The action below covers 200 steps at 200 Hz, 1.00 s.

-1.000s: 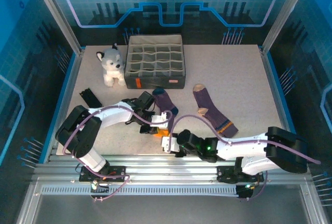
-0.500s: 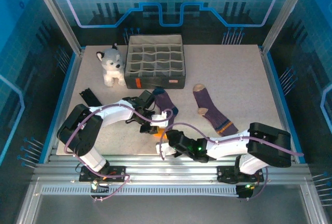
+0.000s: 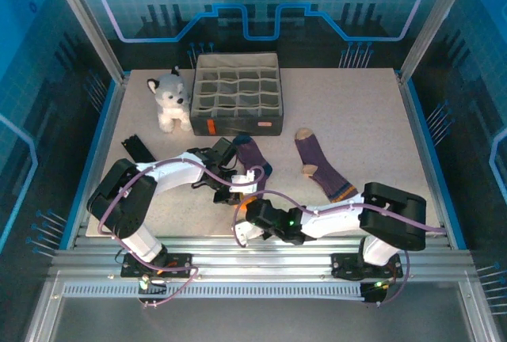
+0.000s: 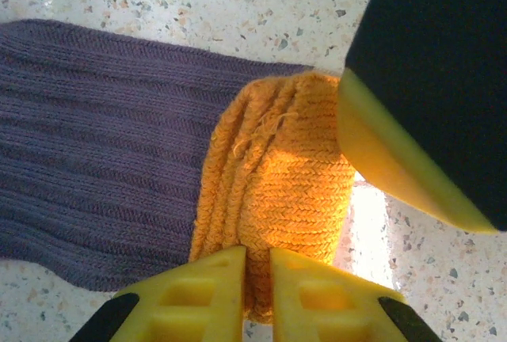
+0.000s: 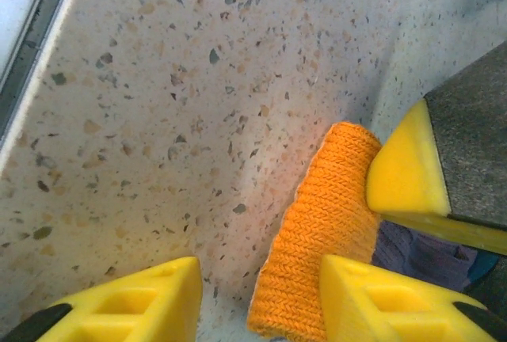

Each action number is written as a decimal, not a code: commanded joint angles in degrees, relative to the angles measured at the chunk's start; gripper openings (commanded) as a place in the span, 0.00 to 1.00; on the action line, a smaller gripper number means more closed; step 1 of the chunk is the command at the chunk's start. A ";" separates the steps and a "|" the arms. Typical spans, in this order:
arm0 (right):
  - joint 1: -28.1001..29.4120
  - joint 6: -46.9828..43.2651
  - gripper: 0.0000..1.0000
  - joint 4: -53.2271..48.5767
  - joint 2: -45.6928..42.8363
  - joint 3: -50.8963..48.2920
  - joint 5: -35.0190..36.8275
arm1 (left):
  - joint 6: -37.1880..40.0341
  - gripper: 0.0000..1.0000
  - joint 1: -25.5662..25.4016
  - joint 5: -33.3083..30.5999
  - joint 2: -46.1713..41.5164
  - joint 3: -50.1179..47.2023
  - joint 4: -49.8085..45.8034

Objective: Roll the socks

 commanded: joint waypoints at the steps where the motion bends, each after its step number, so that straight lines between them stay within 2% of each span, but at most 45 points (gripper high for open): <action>1: -1.29 -1.60 0.41 -1.42 4.02 1.60 3.42 | -0.02 0.15 0.43 2.28 0.49 1.35 -2.71; 22: -1.53 -0.79 0.33 -0.70 6.39 2.34 6.56 | -0.09 0.15 0.50 2.37 0.40 1.38 -2.73; 47: -1.63 0.89 0.13 1.87 7.24 1.87 8.38 | -0.20 0.15 0.59 2.70 -0.08 1.08 -2.47; 72: -1.66 2.91 0.00 2.64 7.85 2.11 10.16 | -0.51 0.15 0.90 3.30 -0.63 1.02 -2.25; 103: -1.71 5.95 0.00 1.79 5.93 1.86 7.66 | -1.12 0.15 1.51 4.04 -1.27 1.16 -1.99; 124: -2.38 9.17 0.00 -0.56 2.11 1.02 1.42 | -2.06 0.16 2.51 4.92 -2.18 0.91 -0.89; 151: -6.01 14.92 0.00 -8.19 -2.53 2.00 -11.23 | -3.61 0.22 5.10 6.49 -5.24 -0.47 2.54; 200: -10.67 19.25 0.00 -16.17 -3.60 6.29 -22.88 | -3.96 0.34 10.40 1.17 -16.11 -10.72 18.70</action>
